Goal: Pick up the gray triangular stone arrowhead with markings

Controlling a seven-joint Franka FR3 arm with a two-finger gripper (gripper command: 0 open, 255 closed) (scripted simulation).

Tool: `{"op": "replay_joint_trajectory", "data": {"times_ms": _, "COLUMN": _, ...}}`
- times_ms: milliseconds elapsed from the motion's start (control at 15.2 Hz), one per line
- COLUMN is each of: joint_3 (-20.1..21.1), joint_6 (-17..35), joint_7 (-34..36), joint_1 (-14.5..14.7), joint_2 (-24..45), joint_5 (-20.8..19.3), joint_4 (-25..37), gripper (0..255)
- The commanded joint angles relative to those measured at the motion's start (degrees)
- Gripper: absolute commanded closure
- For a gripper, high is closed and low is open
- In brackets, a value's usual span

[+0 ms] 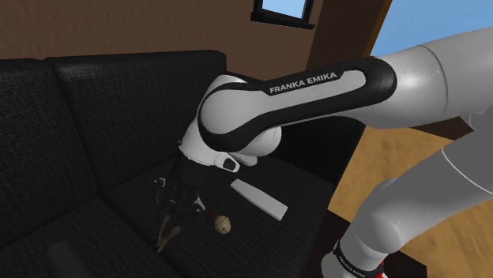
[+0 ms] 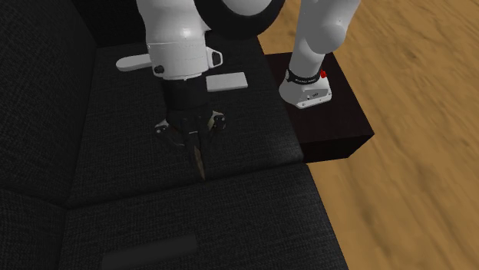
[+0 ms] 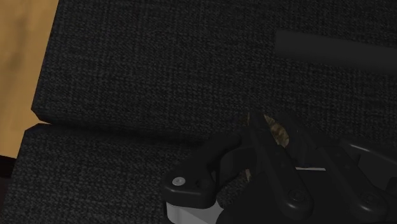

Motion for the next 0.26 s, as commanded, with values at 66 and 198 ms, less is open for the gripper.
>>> {"op": "replay_joint_trajectory", "data": {"times_ms": 66, "joint_3": -0.82, "joint_6": -2.37, "joint_7": 1.33, "joint_1": -0.12, "joint_2": -1.23, "joint_5": -0.79, "joint_4": 1.36, "gripper": 255}}
{"op": "replay_joint_trajectory", "data": {"times_ms": 198, "joint_3": -0.87, "joint_6": -2.48, "joint_7": 1.39, "joint_1": -0.12, "joint_2": -1.30, "joint_5": -0.82, "joint_4": 1.42, "gripper": 255}}
